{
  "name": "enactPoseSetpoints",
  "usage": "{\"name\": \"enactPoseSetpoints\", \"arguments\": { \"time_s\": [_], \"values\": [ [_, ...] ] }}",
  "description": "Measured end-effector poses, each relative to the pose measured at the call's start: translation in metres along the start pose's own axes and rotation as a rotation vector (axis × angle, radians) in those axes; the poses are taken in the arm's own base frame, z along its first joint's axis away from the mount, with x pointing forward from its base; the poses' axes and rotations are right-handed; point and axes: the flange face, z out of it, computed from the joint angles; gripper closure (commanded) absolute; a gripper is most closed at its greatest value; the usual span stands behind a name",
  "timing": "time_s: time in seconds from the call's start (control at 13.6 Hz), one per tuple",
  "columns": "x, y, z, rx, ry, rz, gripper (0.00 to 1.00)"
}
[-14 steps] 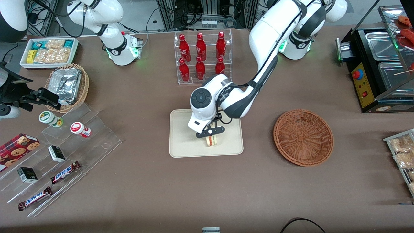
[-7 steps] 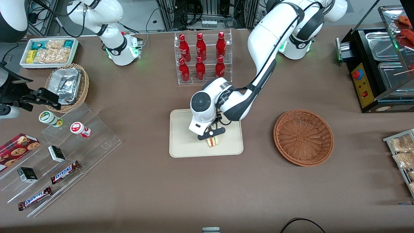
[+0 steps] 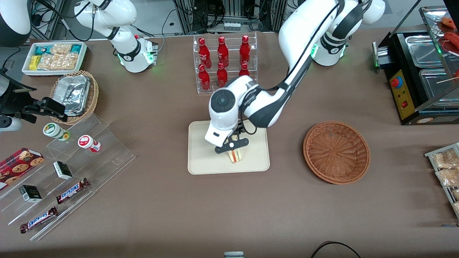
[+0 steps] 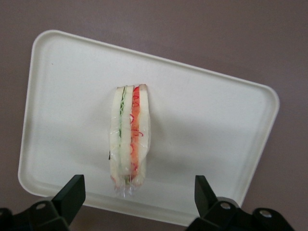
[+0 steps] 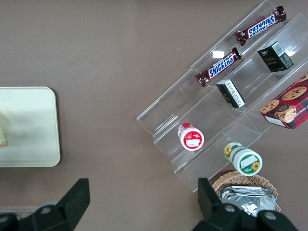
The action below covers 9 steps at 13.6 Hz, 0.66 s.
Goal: Place sandwich from basket to tray
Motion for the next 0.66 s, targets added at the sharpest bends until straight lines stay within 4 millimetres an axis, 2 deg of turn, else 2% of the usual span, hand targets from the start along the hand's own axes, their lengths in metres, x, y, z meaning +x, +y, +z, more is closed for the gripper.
{"name": "enactPoseSetpoints", "arguments": {
  "time_s": [0.15, 0.3, 0.52, 0.66],
  "values": [
    [0.001, -0.005, -0.036, -0.018, 0.021, 0.01, 0.0],
    [0.013, -0.018, -0.057, -0.008, 0.025, 0.032, 0.0],
    [0.036, -0.039, -0.073, 0.011, 0.024, 0.066, 0.0],
    [0.046, -0.055, -0.074, 0.039, 0.016, 0.072, 0.0]
  ]
}}
